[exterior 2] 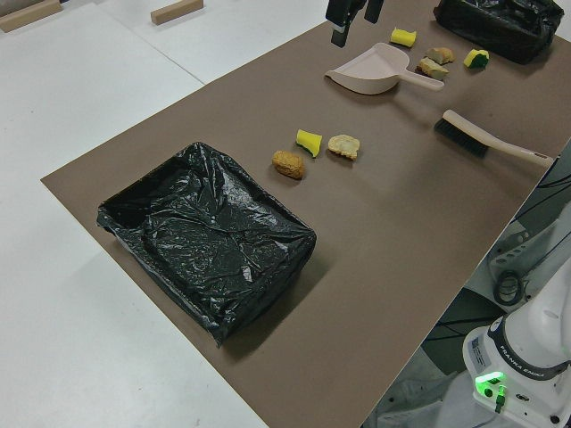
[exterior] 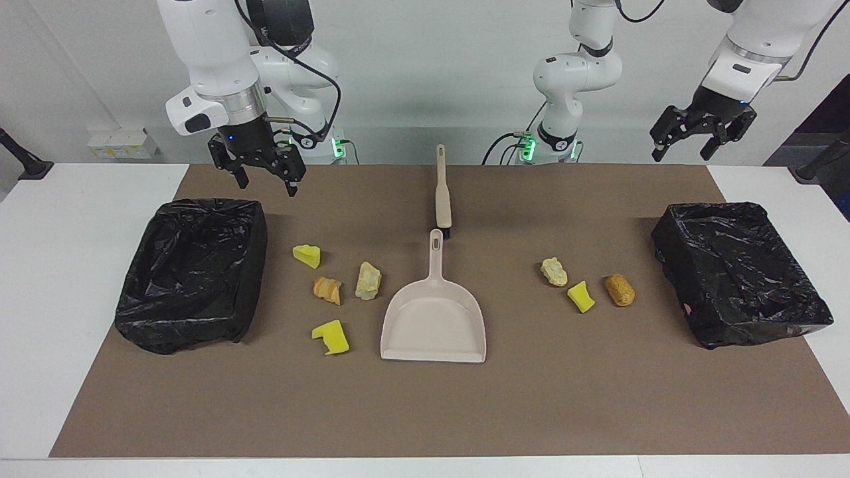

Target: Sweep and dump trash in bin

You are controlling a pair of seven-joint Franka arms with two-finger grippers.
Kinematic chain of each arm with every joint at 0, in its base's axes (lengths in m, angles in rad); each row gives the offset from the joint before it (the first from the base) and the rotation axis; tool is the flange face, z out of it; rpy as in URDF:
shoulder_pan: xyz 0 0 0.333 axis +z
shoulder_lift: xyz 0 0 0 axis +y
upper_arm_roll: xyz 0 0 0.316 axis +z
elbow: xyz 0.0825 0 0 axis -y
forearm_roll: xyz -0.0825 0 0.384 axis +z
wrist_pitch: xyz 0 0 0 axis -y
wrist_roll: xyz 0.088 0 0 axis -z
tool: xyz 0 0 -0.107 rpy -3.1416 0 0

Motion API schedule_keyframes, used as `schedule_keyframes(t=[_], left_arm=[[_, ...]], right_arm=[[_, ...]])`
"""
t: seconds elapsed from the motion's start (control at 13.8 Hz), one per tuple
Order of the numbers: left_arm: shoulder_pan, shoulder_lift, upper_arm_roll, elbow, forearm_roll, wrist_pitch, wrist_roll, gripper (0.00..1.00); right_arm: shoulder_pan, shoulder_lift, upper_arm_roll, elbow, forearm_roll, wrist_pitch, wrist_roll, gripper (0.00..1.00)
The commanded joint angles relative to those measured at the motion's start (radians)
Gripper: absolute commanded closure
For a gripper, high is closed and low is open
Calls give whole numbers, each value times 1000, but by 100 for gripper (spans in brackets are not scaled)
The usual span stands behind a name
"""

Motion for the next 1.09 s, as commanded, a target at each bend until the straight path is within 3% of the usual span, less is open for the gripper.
schedule_keyframes(t=[0.0,0.43,0.72,1.01], left_arm=[[6,-6,-2,3,-1,-16,-2,0],[-6,-9,-3,-1,-1,-19,-7,0],[-62,-15,-57,-1,-7,-54,-5,0],[-192,-111,-75,-110,-10,-94,-14,0]], right_arm=[[-8,-8,-4,-17,27,10,-20,0],[-30,-7,-9,-14,27,5,-33,0],[-19,-13,-7,-20,26,-9,-31,0],[16,1,2,-26,18,46,-22,0]])
